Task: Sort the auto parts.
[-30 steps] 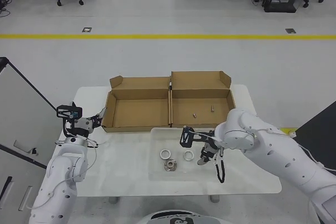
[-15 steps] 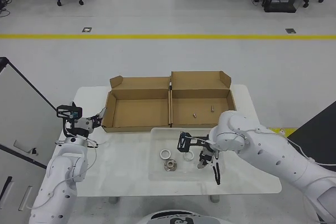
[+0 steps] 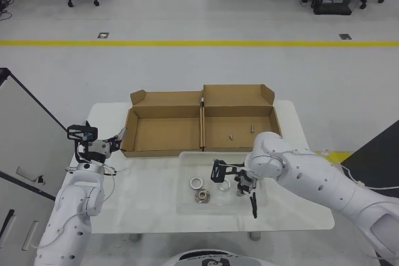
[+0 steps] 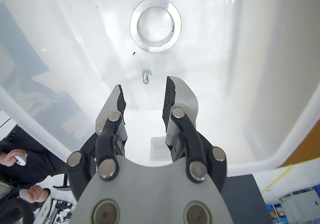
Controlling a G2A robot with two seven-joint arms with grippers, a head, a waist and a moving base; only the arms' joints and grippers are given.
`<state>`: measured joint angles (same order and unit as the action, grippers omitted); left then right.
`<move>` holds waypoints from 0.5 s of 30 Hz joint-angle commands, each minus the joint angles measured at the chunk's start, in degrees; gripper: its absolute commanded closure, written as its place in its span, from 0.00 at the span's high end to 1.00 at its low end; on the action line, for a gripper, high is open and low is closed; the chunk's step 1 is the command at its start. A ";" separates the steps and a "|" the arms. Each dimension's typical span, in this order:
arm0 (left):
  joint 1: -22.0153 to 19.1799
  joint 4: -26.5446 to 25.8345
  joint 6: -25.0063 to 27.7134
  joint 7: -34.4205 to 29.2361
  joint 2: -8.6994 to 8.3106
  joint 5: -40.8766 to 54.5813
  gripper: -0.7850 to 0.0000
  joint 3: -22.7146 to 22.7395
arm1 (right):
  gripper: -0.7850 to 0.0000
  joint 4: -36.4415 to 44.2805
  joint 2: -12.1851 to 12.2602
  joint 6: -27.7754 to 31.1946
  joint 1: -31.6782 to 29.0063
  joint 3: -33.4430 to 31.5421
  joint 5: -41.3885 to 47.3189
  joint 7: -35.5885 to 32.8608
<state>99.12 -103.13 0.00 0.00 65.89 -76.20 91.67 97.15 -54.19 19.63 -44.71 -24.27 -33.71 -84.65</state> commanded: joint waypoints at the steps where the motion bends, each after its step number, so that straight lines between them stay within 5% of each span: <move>1: 0.00 0.00 0.00 0.00 0.00 0.00 1.00 0.00 | 0.47 -0.69 -0.32 -0.20 0.57 1.16 0.16 -0.20; 15: 0.00 0.00 0.00 0.00 0.00 0.00 1.00 0.00 | 0.36 -6.08 -2.36 0.48 4.76 6.52 3.56 0.48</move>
<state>99.12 -103.13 0.00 0.00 65.89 -76.20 91.67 91.40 -56.47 19.96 -40.11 -17.87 -30.42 -84.32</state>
